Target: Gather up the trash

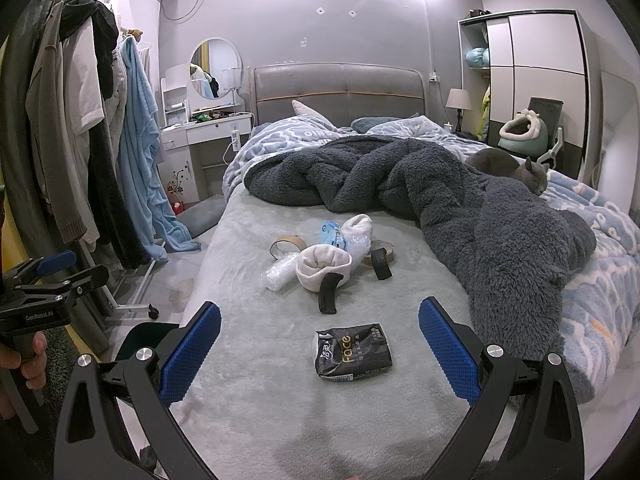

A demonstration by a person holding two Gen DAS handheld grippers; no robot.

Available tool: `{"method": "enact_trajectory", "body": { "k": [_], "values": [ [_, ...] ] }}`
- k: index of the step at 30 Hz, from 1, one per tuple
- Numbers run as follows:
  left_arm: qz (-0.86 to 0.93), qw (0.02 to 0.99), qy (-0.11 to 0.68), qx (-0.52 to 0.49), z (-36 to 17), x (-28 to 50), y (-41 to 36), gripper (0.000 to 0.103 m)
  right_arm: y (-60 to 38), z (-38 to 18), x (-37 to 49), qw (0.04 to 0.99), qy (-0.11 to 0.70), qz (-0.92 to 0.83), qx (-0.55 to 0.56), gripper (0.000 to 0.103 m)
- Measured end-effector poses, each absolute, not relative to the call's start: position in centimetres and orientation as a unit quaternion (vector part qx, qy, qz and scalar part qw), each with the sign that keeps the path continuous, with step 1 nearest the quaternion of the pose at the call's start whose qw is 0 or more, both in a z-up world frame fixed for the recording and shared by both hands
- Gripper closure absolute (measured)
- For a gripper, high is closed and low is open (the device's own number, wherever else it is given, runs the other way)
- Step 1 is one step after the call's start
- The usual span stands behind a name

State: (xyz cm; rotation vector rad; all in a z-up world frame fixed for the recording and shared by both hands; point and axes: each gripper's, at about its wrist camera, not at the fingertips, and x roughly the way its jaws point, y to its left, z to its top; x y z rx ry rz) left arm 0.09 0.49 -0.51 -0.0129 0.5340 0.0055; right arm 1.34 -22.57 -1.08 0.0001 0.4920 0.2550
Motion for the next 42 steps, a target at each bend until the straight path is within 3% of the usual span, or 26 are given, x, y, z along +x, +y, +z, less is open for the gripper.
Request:
{"method": "enact_trajectory", "body": {
  "k": [24, 42],
  "values": [
    [-0.014, 0.964, 0.265, -0.012, -1.8, -0.1, 0.0, 0.003, -22.3, -1.2, 1.2, 0.960, 0.248, 0.127, 0.000, 0.003],
    [-0.093, 0.952, 0.292, 0.004, -1.2, 2.6, -2.1, 0.004, -23.2, -5.8, 4.1, 0.932, 0.339, 0.125, 0.006, 0.003]
  ]
}}
